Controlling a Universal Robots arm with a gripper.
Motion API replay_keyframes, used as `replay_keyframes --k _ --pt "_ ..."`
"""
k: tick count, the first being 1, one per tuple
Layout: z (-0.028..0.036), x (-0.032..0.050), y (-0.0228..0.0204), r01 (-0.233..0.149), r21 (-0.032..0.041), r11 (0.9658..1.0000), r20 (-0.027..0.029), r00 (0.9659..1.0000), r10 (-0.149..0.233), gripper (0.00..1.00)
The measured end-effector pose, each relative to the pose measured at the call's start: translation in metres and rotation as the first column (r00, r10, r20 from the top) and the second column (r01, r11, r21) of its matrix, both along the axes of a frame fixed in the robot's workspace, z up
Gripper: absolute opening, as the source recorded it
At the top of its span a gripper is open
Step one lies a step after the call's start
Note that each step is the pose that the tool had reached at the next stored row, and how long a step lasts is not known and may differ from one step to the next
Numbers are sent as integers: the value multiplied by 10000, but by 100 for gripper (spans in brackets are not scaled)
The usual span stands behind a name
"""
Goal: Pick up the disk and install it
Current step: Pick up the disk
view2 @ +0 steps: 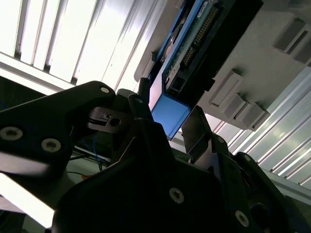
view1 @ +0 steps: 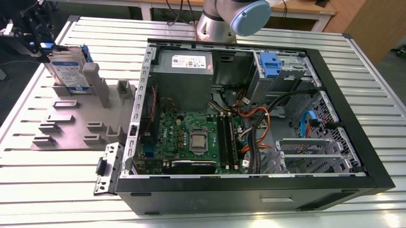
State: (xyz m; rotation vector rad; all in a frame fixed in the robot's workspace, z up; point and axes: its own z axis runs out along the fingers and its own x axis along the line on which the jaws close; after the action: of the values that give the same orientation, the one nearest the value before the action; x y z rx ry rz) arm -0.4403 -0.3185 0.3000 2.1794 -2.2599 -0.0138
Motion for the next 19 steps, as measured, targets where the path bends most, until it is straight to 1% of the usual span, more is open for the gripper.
replay_keyframes --k 6,8,9,15,19 --pt "-1 0 0 0 0 10000 0 10000 0 53" --pt "-1 0 0 0 0 10000 1 10000 0 52" --pt "-1 0 0 0 0 10000 0 10000 0 45" --pt "-1 0 0 0 0 10000 0 10000 0 45" --pt "-3 0 -8 1 1 10000 2 10000 -1 45"
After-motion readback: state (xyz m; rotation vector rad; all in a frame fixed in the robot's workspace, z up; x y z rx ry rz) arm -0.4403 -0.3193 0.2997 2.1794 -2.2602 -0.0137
